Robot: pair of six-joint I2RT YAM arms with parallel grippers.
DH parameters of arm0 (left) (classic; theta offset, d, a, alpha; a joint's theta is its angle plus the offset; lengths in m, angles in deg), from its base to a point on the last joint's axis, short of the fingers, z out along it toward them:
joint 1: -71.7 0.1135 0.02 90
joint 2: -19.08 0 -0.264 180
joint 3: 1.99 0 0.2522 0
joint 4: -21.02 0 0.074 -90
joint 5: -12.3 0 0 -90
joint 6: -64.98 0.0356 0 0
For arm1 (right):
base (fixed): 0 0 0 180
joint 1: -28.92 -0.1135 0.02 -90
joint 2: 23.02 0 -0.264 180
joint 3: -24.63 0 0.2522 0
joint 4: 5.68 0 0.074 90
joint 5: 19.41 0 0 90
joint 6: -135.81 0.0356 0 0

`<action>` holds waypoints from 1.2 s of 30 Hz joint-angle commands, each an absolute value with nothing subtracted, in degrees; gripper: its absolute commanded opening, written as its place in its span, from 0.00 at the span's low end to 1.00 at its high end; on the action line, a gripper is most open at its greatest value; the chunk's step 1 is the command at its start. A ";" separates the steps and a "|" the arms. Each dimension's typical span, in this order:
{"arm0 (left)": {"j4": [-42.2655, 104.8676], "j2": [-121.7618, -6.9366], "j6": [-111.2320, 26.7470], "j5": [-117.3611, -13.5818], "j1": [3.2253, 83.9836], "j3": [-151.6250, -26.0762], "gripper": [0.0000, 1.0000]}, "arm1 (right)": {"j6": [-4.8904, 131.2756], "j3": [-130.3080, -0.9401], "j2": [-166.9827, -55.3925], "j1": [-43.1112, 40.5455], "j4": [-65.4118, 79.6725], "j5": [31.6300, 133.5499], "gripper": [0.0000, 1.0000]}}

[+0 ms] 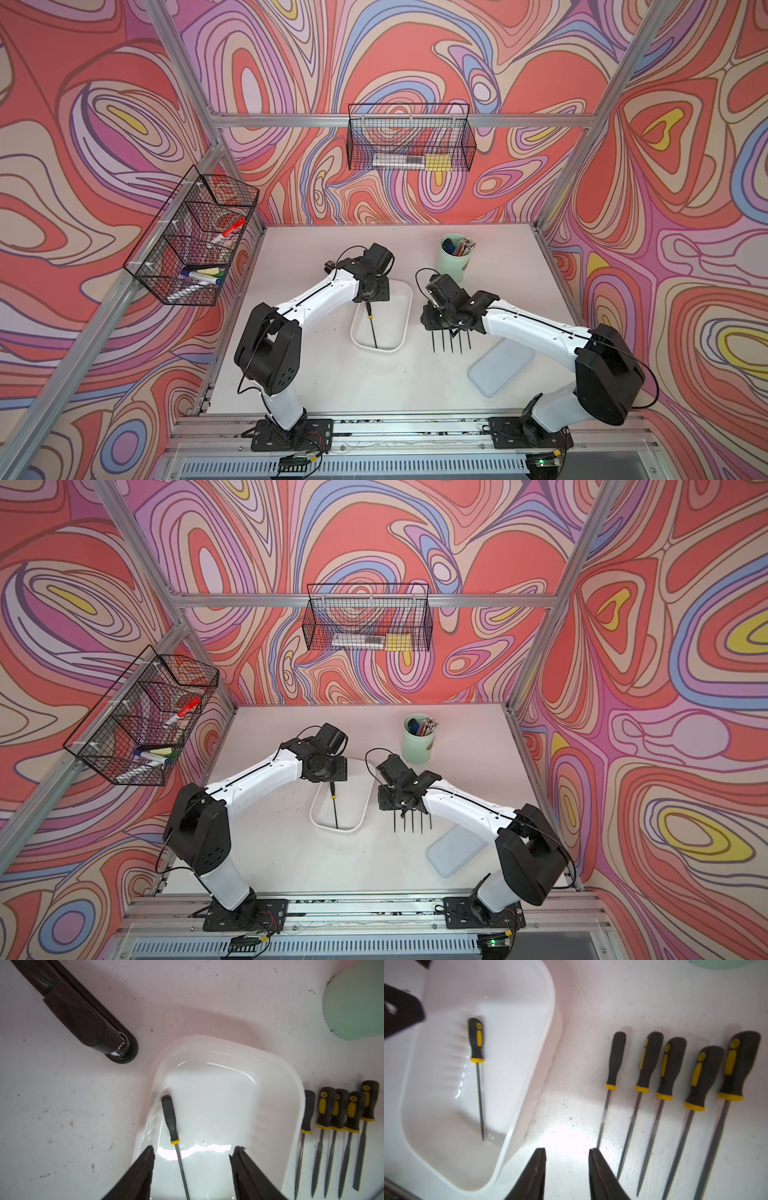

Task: Take the file tool out of the storage box
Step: Place the file tool at the center of the board, then pick up the file tool from the storage box.

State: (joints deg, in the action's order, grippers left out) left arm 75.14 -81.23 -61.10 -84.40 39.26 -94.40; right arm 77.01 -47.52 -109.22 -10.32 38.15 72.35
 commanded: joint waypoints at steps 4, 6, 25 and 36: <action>77.65 -85.05 -63.65 -87.95 38.33 -95.46 0.55 | 71.26 -42.88 -107.31 -6.31 28.62 86.34 0.38; 77.17 -85.98 -63.52 -88.68 37.94 -95.55 0.52 | 71.20 -41.96 -107.31 -5.83 26.22 88.00 0.38; 76.56 -93.92 -63.34 -90.18 37.94 -97.22 0.46 | 72.20 -42.82 -113.43 -4.13 19.86 92.39 0.38; 76.46 -95.96 -62.84 -90.01 38.22 -97.48 0.40 | 72.74 -42.18 -112.59 -4.13 20.06 91.36 0.38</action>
